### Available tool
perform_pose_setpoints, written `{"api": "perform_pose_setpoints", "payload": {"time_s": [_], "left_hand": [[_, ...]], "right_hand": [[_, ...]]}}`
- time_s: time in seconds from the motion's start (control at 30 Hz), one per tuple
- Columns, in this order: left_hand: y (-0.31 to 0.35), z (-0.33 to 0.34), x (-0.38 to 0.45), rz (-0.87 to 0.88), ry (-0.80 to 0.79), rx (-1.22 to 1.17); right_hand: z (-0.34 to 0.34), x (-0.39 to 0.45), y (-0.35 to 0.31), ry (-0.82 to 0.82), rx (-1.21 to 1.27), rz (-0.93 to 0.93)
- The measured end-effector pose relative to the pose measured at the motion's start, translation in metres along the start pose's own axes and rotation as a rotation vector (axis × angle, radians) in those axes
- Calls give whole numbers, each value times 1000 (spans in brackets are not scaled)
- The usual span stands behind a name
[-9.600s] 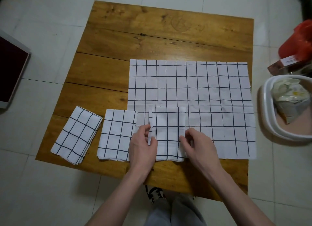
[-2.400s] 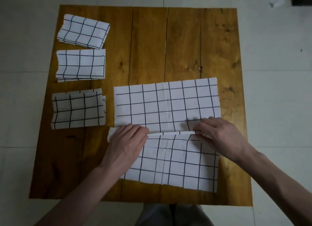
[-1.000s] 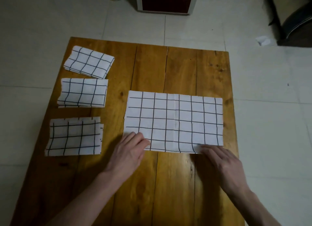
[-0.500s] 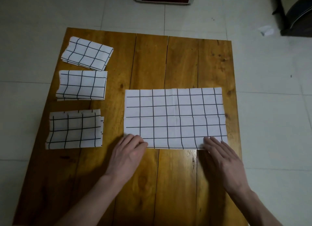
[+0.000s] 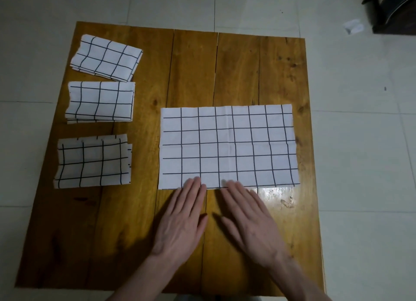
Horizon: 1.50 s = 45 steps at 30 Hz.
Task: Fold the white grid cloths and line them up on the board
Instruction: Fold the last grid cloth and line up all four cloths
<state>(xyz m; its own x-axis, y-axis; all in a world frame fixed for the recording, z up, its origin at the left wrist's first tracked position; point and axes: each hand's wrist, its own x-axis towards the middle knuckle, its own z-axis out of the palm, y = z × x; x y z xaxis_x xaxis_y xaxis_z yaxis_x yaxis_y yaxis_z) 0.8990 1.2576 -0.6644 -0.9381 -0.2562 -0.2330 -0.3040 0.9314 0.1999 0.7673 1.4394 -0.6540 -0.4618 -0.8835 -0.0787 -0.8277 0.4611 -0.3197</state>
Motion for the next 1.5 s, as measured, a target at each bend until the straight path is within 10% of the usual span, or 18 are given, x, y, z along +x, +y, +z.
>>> {"api": "perform_pose_setpoints", "payload": {"time_s": [1.5], "left_hand": [[-35, 4, -19, -121, -49, -9]], "right_hand": [[-8, -43, 54, 60, -75, 701]]}}
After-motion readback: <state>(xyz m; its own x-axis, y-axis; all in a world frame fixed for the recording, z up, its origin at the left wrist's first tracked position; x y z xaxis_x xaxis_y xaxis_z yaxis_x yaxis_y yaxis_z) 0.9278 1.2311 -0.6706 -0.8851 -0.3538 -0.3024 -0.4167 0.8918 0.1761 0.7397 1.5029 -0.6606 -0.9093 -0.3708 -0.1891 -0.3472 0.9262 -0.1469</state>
